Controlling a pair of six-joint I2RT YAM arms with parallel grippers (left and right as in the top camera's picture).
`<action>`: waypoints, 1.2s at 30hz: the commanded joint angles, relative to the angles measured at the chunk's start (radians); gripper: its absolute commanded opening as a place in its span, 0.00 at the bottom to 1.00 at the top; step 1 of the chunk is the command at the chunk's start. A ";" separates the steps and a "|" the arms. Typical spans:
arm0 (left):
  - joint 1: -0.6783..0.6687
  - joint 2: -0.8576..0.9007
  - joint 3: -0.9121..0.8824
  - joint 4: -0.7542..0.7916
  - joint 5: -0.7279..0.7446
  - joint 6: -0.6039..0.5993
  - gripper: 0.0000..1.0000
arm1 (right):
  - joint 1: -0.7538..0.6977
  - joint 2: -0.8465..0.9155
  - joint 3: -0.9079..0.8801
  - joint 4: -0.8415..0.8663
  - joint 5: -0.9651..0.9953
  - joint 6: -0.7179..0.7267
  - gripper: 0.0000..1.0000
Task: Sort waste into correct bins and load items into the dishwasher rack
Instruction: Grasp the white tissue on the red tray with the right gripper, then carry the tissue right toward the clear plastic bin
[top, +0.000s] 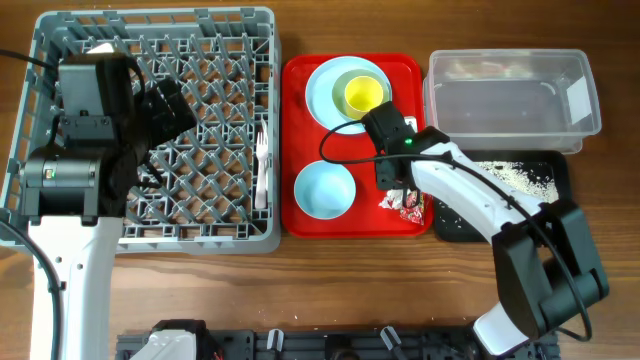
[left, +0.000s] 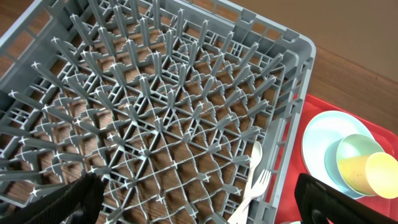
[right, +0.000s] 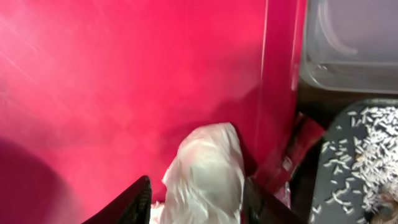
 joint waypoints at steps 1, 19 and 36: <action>0.006 -0.003 0.006 0.002 -0.013 0.002 1.00 | -0.002 0.014 -0.072 0.055 -0.021 0.023 0.45; 0.006 -0.003 0.006 0.002 -0.013 0.002 1.00 | -0.063 -0.237 0.163 0.148 0.185 -0.030 0.04; 0.006 -0.003 0.006 0.002 -0.013 0.002 1.00 | -0.457 -0.056 0.162 0.319 0.021 -0.040 0.80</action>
